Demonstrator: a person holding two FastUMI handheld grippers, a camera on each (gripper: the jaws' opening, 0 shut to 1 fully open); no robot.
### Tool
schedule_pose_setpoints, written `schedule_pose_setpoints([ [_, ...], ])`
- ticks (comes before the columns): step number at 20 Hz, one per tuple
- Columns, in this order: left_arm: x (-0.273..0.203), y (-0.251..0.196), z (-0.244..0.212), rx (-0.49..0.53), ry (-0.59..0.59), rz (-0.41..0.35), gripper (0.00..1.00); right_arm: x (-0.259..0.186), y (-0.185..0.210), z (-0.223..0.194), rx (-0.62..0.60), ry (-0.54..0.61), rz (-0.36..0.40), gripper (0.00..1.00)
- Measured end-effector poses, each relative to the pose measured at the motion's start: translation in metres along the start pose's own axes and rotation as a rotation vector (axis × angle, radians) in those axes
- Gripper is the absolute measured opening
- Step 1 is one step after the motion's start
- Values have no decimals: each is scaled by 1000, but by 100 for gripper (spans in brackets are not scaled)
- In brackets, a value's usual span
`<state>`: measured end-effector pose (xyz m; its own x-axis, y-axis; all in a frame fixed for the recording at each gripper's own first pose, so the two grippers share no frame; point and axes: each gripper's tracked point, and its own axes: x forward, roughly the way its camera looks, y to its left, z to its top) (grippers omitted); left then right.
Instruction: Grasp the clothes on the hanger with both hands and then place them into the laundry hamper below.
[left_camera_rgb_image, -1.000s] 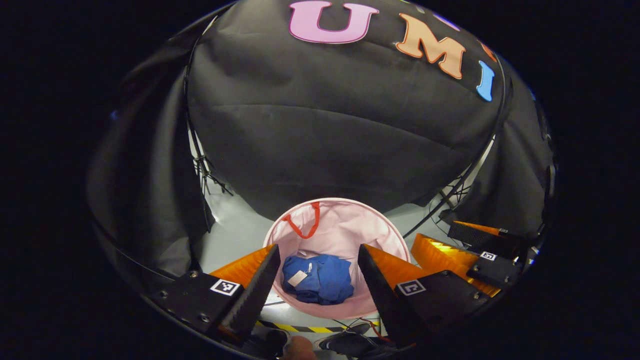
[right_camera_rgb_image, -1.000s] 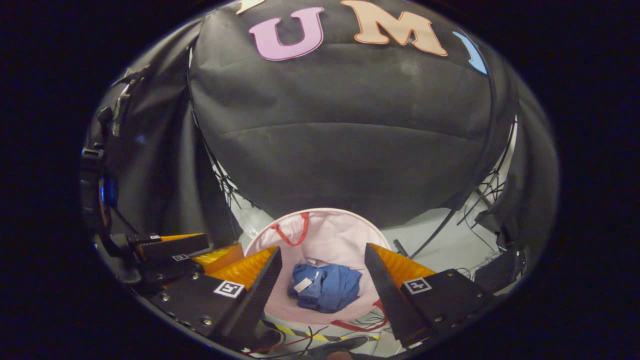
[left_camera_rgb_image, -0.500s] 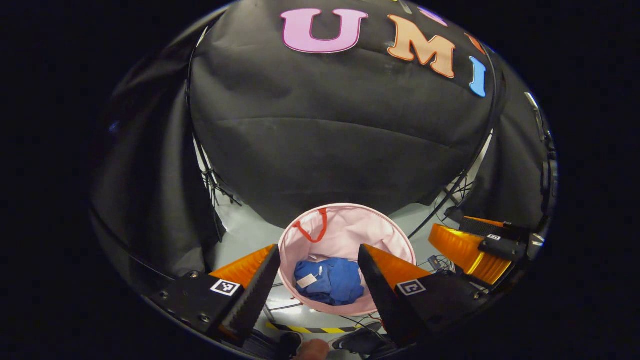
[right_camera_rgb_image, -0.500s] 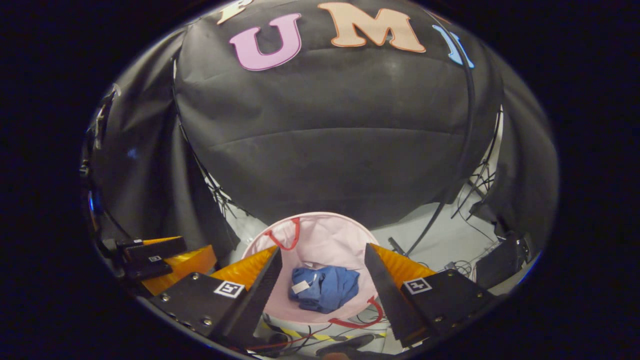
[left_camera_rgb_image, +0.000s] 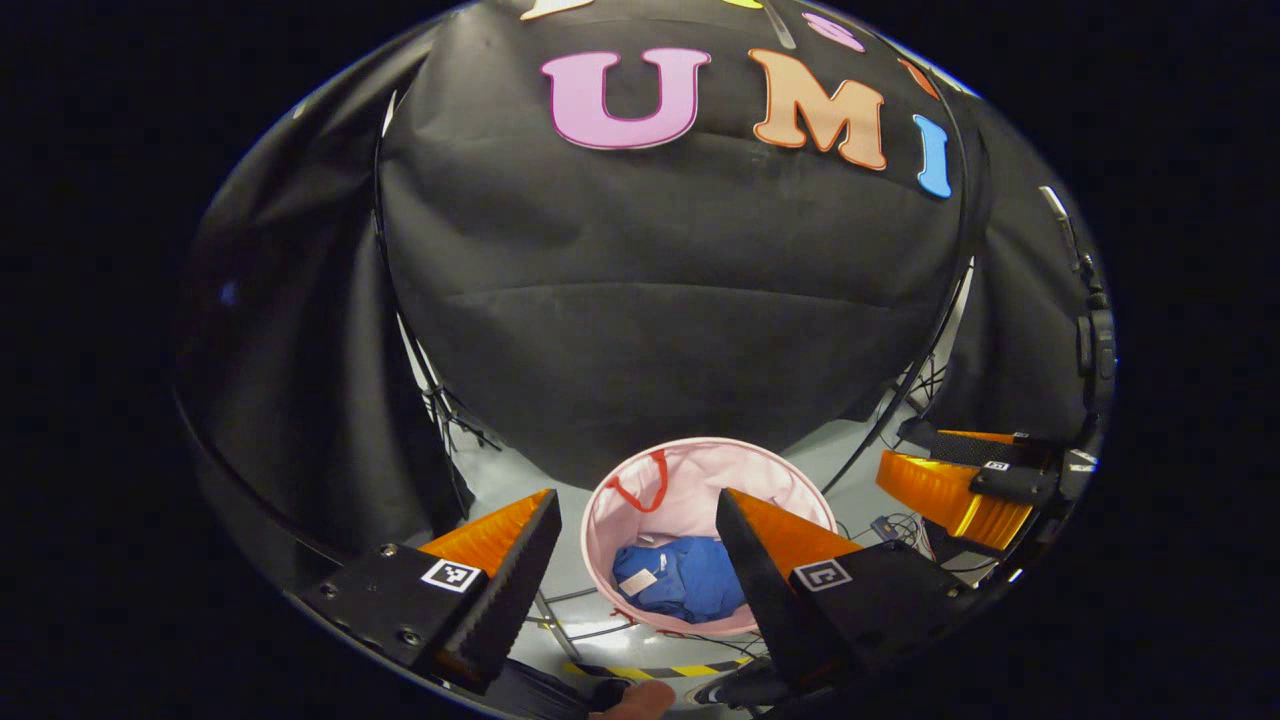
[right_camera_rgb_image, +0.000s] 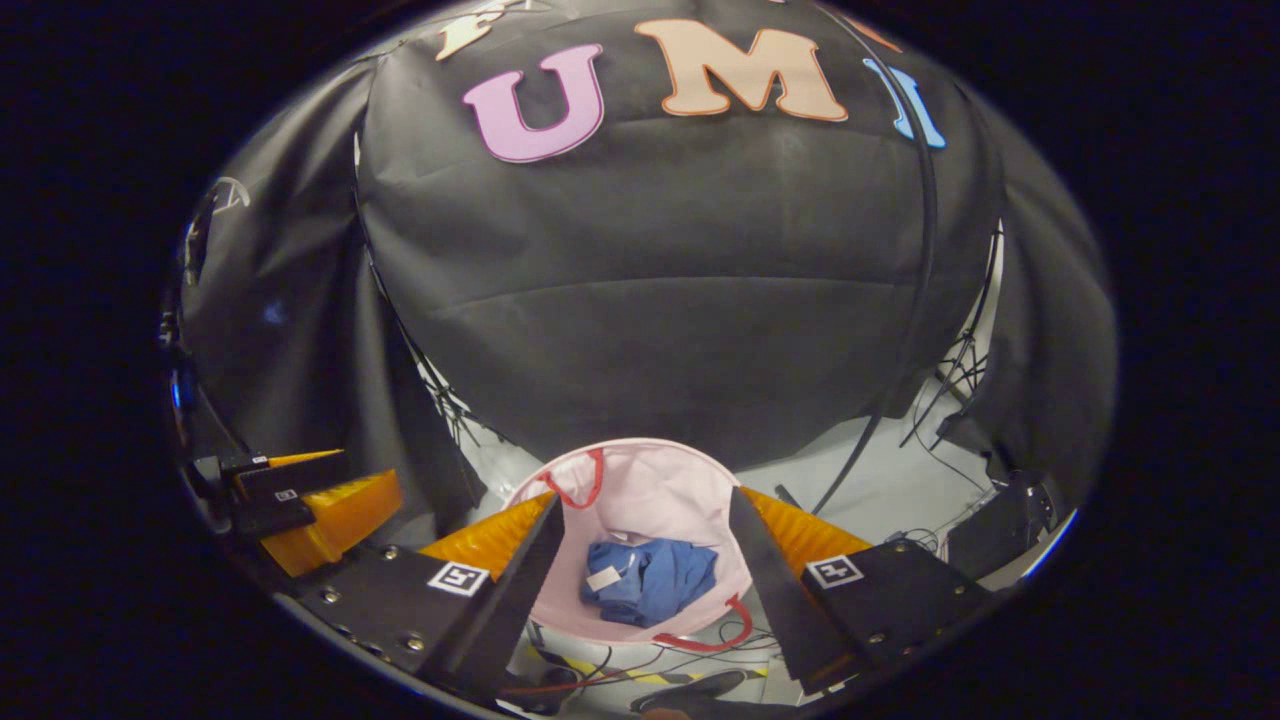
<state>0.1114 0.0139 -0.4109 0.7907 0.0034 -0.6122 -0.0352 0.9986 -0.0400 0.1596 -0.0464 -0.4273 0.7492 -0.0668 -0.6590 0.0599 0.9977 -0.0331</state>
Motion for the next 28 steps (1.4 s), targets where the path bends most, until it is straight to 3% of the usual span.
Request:
schedule_pose_setpoints([
  [3,-13,16,20,68,-60,86,98,-12,4,24,25,-44,9,100],
  [4,-18,18,29,96,-83,99,98,-17,5,31,27,-60,17,95],
  [5,-22,20,36,116,-107,107,98,-21,7,37,28,-72,20,99],
  [10,-44,15,68,118,-192,108,100,-52,7,63,-24,-130,8,99],
  [18,-106,14,129,66,-358,95,100,-106,35,113,-1,-280,127,99],
  [23,-145,15,166,47,-473,96,99,-134,30,146,-55,-376,93,99],
  [28,-186,15,200,30,-603,97,100,-169,42,176,-86,-467,121,100],
])
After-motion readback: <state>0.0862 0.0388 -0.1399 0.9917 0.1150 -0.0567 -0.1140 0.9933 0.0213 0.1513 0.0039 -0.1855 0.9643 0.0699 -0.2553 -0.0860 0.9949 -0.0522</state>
